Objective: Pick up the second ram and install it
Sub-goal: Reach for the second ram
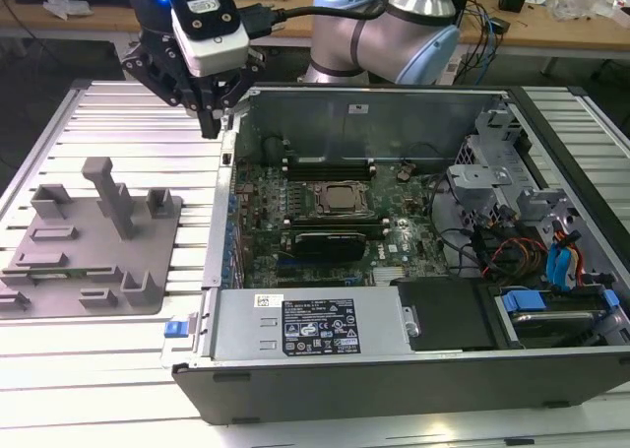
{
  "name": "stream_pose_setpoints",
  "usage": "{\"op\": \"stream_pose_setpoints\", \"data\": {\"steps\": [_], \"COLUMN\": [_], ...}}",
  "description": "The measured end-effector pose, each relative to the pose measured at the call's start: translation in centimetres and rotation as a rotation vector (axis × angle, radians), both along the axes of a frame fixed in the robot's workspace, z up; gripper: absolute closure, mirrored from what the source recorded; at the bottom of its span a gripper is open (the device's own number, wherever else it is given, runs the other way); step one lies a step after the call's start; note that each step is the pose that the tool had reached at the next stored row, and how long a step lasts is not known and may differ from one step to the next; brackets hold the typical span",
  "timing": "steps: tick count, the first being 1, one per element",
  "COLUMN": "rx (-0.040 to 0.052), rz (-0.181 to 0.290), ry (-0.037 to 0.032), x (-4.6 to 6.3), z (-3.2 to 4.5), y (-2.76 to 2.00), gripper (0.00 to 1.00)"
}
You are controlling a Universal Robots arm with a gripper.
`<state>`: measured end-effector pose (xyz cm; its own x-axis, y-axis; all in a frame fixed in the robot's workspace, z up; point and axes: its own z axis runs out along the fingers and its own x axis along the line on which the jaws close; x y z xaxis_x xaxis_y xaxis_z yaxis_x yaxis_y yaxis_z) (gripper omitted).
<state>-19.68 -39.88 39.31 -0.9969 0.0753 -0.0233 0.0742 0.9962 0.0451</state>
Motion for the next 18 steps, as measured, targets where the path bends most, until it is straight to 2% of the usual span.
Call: {"op": "stream_pose_setpoints", "data": {"steps": [11,14,16,18], "rx": [0.0,0.0,0.0,0.0001], "rz": [0.0,0.0,0.0,0.0], "ry": [0.0,0.0,0.0,-0.0001], "x": [-1.7,-2.5,-3.5,-4.0], "z": [0.0,0.0,0.0,0.0], "y": [0.0,0.0,0.0,0.0], "gripper": [0.92,0.92,0.92,0.92]}}
